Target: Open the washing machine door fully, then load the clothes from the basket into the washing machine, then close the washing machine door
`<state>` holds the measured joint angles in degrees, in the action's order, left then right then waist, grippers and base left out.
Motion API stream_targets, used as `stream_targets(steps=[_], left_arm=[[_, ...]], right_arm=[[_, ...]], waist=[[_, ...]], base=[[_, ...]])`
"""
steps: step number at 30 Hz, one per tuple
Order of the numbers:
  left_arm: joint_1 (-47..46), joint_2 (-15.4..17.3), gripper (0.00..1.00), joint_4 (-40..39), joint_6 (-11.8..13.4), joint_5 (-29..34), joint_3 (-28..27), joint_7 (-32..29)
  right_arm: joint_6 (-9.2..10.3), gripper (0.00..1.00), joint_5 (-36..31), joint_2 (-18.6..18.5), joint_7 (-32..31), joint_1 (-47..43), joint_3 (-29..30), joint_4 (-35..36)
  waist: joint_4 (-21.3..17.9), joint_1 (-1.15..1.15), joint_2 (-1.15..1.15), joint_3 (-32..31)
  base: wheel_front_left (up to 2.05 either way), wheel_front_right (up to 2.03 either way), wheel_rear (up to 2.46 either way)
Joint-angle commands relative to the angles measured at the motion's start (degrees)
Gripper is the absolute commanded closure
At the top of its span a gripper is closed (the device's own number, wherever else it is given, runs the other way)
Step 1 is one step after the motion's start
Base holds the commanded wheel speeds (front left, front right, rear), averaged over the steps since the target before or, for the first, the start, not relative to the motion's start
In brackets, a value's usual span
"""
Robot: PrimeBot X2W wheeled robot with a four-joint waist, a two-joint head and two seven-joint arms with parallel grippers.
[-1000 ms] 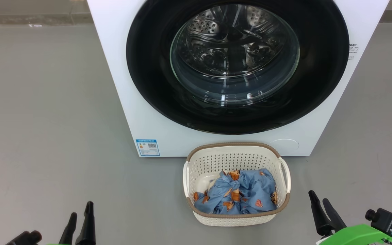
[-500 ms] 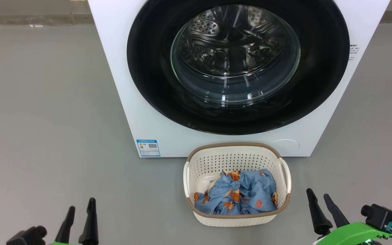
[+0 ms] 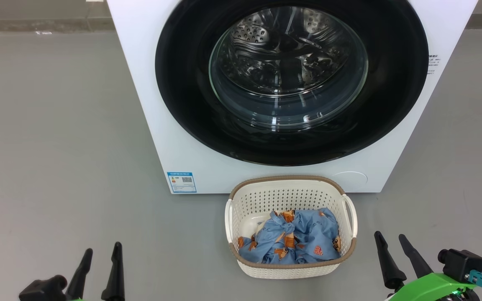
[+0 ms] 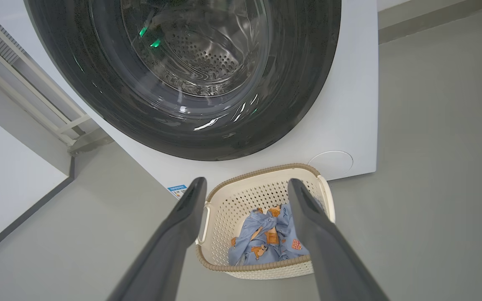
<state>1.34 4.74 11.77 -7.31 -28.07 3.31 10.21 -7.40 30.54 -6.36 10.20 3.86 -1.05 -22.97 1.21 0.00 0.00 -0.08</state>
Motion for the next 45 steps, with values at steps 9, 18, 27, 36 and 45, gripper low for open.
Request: stream_targets(steps=[9, 18, 27, 36, 45], left_arm=[[-0.43, 1.63, 0.0, -1.81, -0.15, 6.79, -0.82, 2.35], [-0.29, 1.99, 0.0, -1.79, -0.17, 12.26, -0.41, 3.86], [-0.05, 2.17, 0.0, -1.82, -0.18, 15.17, -0.48, 4.79], [-0.21, 2.3, 0.0, -1.55, -0.18, 15.45, -0.5, 4.79], [-0.25, 2.39, 0.0, -1.57, -0.18, 17.15, -0.69, 4.79]], right_arm=[[-0.08, 0.0, -6.83, -0.96, 2.37, 1.8, -1.39, 1.25], [-0.09, 0.0, -12.33, -1.1, 3.87, 1.52, -0.88, 1.24], [-0.09, 0.0, -15.67, -0.96, 4.8, 1.2, -0.47, 1.33], [-0.09, 0.0, -15.78, -0.79, 4.8, 1.16, -0.15, 1.64], [-0.09, 0.0, -15.71, -0.68, 4.8, 1.17, -0.17, 1.72]], waist=[[-0.05, 0.0, 0.0, 0.13], [-0.16, 0.0, 0.0, 0.18], [-0.2, 0.0, 0.0, 0.12], [-0.25, 0.0, 0.0, 0.31], [-0.35, 0.0, 0.0, 0.48]], base=[[0.0, 0.0, 0.0], [0.0, 0.0, 0.0], [0.0, 0.0, 0.0], [0.0, 0.0, 0.0], [0.07, 0.07, -0.14]])
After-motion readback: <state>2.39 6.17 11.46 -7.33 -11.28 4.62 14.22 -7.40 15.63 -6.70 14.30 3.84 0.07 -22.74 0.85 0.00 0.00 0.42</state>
